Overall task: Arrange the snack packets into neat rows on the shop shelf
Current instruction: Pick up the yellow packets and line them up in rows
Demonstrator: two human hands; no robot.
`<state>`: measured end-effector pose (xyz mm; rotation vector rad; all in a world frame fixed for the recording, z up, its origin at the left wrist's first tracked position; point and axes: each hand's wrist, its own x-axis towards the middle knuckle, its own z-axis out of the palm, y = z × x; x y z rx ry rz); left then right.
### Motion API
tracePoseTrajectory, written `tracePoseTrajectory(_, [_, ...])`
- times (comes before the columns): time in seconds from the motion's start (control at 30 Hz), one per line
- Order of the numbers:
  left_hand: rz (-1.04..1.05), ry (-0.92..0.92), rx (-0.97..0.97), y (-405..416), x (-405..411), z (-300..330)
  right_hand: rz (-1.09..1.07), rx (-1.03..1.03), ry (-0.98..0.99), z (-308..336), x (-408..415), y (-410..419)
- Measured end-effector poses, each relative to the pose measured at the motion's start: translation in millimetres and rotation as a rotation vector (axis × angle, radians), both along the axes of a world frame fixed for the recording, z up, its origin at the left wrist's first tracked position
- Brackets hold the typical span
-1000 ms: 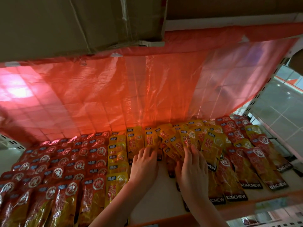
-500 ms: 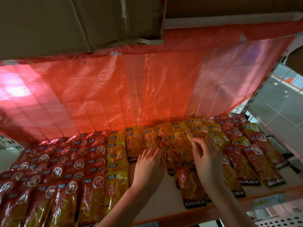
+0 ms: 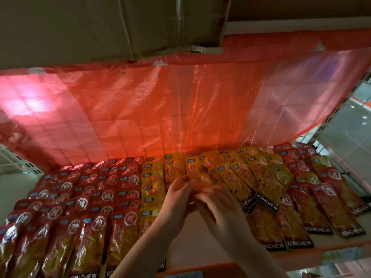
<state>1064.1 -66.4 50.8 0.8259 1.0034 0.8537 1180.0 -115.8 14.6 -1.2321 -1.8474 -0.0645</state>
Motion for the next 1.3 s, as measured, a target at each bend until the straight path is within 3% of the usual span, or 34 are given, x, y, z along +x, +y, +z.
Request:
tracePoseTrajectory(0.17, [0.128, 0.094, 0.008, 8.4, -24.1, -11.6, 0.005, -0.111, -0.154, -10.4, -14.1, 3.3])
tracePoseTrajectory(0.3, [0.114, 0.178, 0.081, 11.9, -39.3, -12.2, -0.037, -0.072, -0.161, -17.3, -25.9, 15.7])
tracePoseTrajectory(0.5, [0.057, 0.157, 0.158, 17.6, -59.8, -9.4, -0.123, 0.020, -0.193, -23.2, -30.3, 36.9])
tracePoseTrajectory(0.6, [0.014, 0.322, 0.233, 26.2, -64.4, -13.0, -0.179, 0.064, -0.206, -20.1, -32.6, 41.2])
tracePoseTrajectory(0.77, [-0.017, 0.780, 0.517, 35.5, -76.9, -20.9, -0.203, -0.003, -0.253, -28.0, -39.5, 43.4])
tracePoseTrajectory(0.87, [-0.025, 0.906, 0.662, 36.4, -83.7, -28.4, -0.174, -0.083, -0.298, -38.3, -44.2, 41.9])
tracePoseTrajectory(1.3, [-0.031, 0.915, 0.820, 26.9, -87.2, -42.2, -0.084, -0.339, -0.335, -55.8, -41.9, 41.7])
